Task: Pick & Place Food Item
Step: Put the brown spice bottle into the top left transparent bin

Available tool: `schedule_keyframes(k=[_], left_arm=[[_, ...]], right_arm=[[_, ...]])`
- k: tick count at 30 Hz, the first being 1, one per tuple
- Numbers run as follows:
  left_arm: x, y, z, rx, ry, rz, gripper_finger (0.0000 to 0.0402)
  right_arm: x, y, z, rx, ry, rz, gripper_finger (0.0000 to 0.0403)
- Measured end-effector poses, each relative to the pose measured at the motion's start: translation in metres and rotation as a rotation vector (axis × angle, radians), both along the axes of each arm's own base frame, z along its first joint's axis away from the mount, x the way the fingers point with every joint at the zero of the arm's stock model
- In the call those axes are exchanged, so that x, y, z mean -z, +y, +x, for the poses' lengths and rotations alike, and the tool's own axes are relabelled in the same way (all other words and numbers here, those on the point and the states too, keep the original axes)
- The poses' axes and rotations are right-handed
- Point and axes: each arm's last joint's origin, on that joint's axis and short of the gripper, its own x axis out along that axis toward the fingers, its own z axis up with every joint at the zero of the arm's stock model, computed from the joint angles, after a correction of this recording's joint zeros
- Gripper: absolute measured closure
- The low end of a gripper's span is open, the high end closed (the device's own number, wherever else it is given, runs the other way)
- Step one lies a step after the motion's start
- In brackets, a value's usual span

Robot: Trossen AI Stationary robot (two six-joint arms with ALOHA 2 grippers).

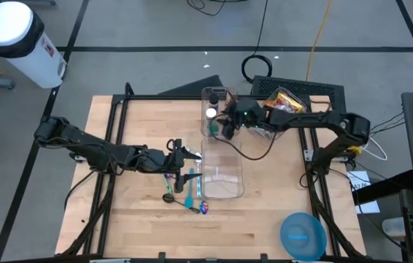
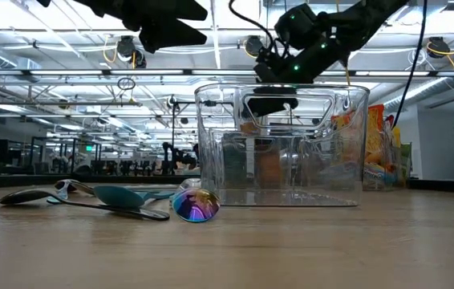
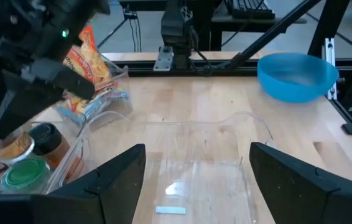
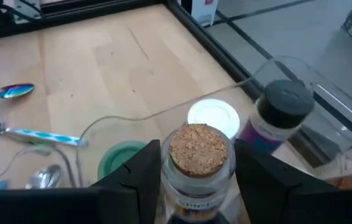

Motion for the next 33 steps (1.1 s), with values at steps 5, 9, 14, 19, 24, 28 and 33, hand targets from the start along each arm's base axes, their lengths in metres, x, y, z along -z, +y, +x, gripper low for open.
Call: schedule_keyframes(k=[5,9,14,19,24,28,33], left_arm=[[0.000,0.000,0.000,0.000,0.000,0.000,0.0114],[0.000,0.000,0.000,0.000,0.004,0.001,0.0121],[0.000,0.000,0.000,0.000,0.004,0.001,0.0121],[0.000,0.000,0.000,0.000,0.004,0.001,0.0111],[0.000,0.000,0.000,0.000,0.004,0.000,0.0106],[0.000,0.000,0.000,0.000,0.004,0.000,0.0112],[0.001,0.000,0.000,-0.001,0.006,-0.003,0.0123]], right_arm=[[0.015,-0.001,0.004,0.000,0.050,0.022,0.0244],[0.017,-0.001,0.004,-0.003,0.055,0.026,0.0244],[0.017,-0.001,0.004,0.001,0.053,0.032,0.0244],[0.014,-0.002,0.007,0.014,-0.001,0.029,0.0244],[0.007,-0.005,0.010,0.036,-0.072,-0.015,0.0244],[0.004,-0.007,0.010,0.094,-0.087,-0.066,0.0244],[0.001,-0.011,0.008,0.225,-0.061,-0.177,0.0244]])
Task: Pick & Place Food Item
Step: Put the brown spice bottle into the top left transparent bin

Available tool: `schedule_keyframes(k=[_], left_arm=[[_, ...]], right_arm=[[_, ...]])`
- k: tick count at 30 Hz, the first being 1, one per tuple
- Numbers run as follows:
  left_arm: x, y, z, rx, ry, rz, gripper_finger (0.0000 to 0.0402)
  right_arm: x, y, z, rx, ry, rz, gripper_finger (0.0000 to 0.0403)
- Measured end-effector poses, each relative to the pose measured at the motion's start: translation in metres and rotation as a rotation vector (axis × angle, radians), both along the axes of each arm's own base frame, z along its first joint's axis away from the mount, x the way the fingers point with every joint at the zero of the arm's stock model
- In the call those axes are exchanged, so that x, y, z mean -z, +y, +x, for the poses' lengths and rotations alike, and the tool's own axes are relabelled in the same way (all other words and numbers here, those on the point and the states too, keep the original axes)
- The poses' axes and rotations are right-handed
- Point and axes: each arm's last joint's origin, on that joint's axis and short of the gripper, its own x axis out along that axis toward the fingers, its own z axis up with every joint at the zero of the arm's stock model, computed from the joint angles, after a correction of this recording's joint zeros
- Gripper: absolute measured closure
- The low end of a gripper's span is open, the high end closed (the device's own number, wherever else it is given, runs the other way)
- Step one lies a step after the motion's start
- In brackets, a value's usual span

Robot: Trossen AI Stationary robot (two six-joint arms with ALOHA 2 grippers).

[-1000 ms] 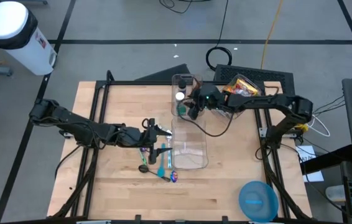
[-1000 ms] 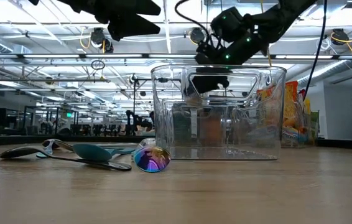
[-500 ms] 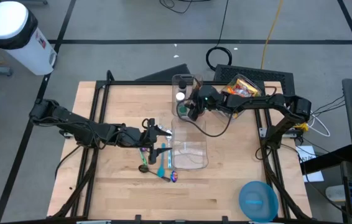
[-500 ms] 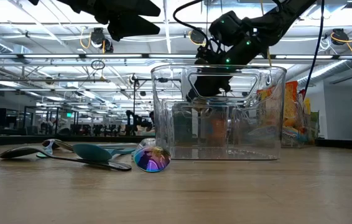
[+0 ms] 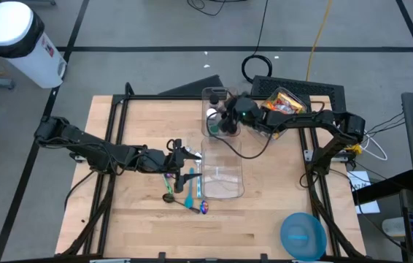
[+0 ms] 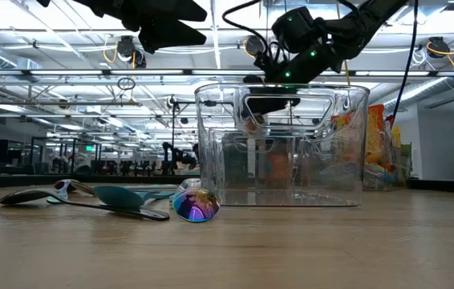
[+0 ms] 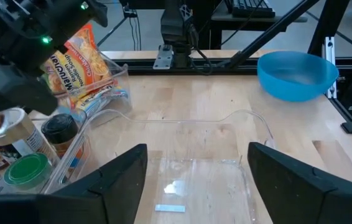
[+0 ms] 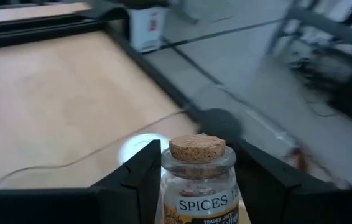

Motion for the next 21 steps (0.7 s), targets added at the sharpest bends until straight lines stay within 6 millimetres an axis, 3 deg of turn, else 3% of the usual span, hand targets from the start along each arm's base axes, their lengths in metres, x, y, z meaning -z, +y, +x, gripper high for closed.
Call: schedule_keyframes(k=[13,21], left_arm=[[0.001,0.000,0.000,-0.002,0.006,-0.007,0.0108],[0.000,-0.001,0.000,0.001,0.006,-0.010,0.0114]], right_arm=[[-0.001,-0.010,-0.005,0.098,0.002,-0.026,0.0244],[0.023,-0.005,-0.018,0.107,-0.066,-0.033,0.0244]])
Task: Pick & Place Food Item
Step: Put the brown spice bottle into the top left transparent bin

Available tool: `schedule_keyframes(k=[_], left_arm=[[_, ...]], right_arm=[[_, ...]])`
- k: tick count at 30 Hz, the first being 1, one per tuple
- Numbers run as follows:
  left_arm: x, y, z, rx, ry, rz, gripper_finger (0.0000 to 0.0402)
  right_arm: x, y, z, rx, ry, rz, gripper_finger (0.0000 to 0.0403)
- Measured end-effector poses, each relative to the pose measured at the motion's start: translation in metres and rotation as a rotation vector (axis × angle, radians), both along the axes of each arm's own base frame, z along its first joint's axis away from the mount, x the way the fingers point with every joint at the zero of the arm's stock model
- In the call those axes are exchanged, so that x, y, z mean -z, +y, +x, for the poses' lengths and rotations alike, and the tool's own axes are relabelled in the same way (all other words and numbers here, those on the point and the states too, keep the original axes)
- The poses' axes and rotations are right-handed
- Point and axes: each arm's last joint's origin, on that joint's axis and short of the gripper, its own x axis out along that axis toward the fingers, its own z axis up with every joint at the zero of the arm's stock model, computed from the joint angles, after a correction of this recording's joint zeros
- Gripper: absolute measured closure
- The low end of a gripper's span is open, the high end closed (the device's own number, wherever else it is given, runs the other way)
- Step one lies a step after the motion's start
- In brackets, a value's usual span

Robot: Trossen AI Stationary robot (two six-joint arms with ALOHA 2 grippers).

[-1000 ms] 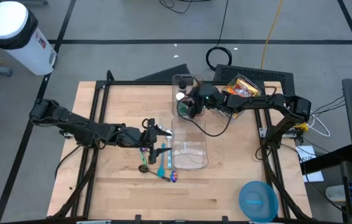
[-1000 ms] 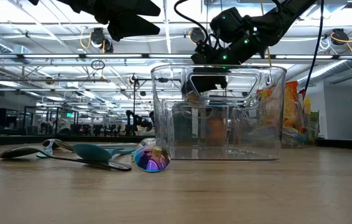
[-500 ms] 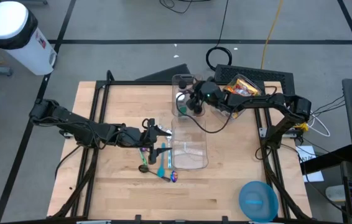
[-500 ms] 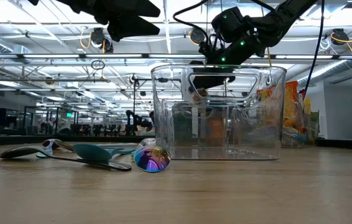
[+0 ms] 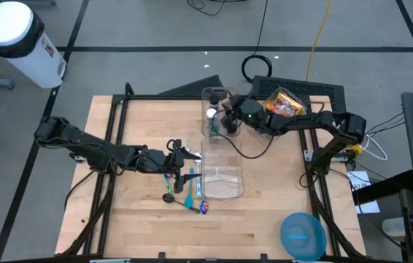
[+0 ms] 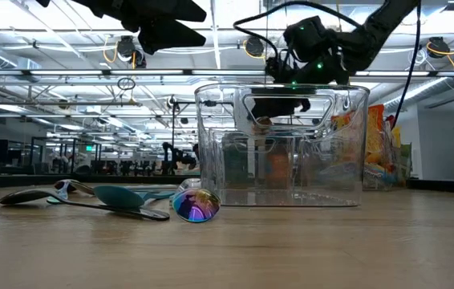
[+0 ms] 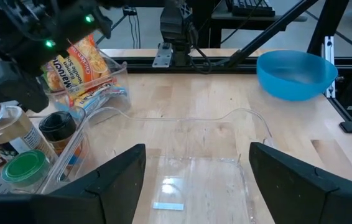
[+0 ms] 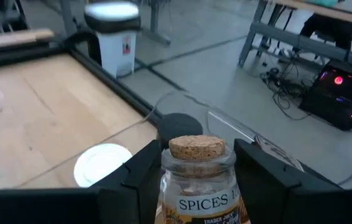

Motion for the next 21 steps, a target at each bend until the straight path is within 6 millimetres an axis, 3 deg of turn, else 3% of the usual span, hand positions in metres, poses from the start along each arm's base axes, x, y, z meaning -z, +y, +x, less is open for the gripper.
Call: schedule_keyframes(k=[12,21], left_arm=[[0.000,0.000,0.000,-0.001,0.000,0.000,0.0124],[0.000,0.000,0.000,-0.003,-0.003,-0.005,0.0111]], right_arm=[[0.013,0.022,-0.002,-0.060,-0.056,-0.019,0.0244],[0.001,0.034,-0.001,-0.157,-0.102,-0.040,0.0244]])
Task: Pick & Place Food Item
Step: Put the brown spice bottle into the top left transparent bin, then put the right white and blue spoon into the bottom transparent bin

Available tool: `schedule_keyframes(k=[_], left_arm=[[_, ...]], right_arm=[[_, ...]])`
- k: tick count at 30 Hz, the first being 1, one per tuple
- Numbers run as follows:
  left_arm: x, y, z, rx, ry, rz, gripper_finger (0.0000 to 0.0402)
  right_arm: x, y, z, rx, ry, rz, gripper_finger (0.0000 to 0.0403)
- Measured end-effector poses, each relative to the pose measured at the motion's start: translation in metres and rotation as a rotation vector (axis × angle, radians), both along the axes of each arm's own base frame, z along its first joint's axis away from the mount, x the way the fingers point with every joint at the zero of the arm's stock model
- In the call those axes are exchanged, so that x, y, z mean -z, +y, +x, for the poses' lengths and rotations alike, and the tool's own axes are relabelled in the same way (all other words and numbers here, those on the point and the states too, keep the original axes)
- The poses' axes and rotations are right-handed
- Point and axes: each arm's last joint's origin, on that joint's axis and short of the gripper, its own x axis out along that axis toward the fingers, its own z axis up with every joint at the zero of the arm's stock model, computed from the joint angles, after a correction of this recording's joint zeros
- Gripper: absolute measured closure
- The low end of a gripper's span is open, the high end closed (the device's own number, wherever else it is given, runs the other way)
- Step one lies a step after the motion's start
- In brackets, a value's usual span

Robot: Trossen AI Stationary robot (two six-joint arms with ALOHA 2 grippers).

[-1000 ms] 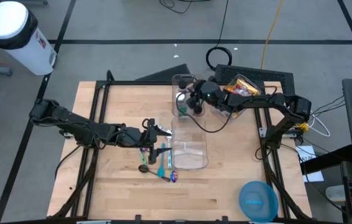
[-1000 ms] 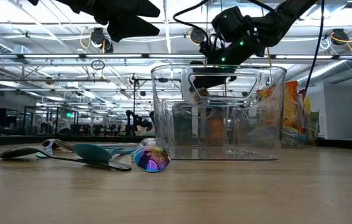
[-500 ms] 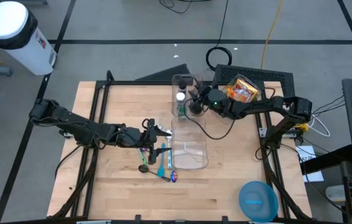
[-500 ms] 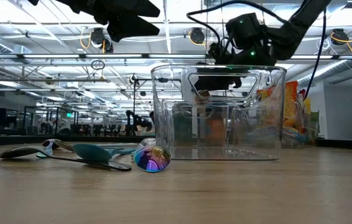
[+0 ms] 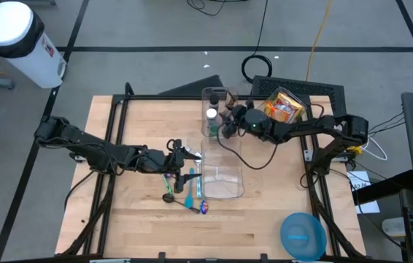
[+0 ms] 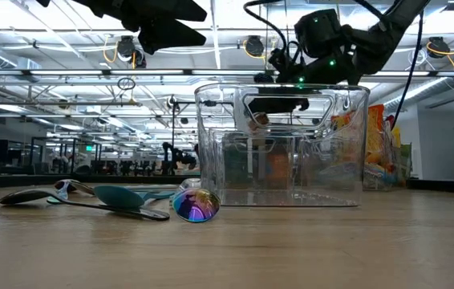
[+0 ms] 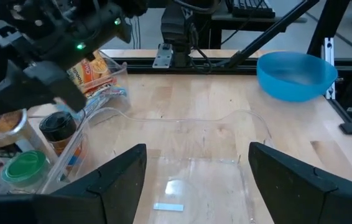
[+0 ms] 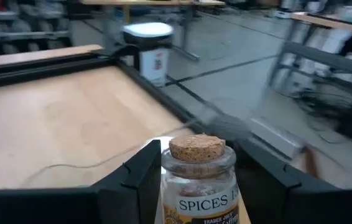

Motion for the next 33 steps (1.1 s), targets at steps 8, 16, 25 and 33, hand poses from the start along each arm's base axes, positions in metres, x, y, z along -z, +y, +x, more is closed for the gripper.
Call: schedule_keyframes(k=[8,16,25,33], left_arm=[[-0.001,0.003,0.001,-0.038,-0.011,-0.073,0.0124],[-0.001,0.003,0.001,-0.042,-0.012,-0.073,0.0124],[-0.001,0.003,0.001,-0.044,-0.013,-0.073,0.0117],[0.000,0.003,0.001,-0.044,-0.009,-0.072,0.0130]], right_arm=[[-0.006,0.012,0.000,-0.119,-0.011,0.045,0.0244],[0.010,0.009,0.003,-0.110,0.059,0.078,0.0244],[0.031,0.004,0.011,-0.100,0.095,0.083,0.0244],[0.036,0.001,0.012,-0.094,0.095,0.082,0.0172]])
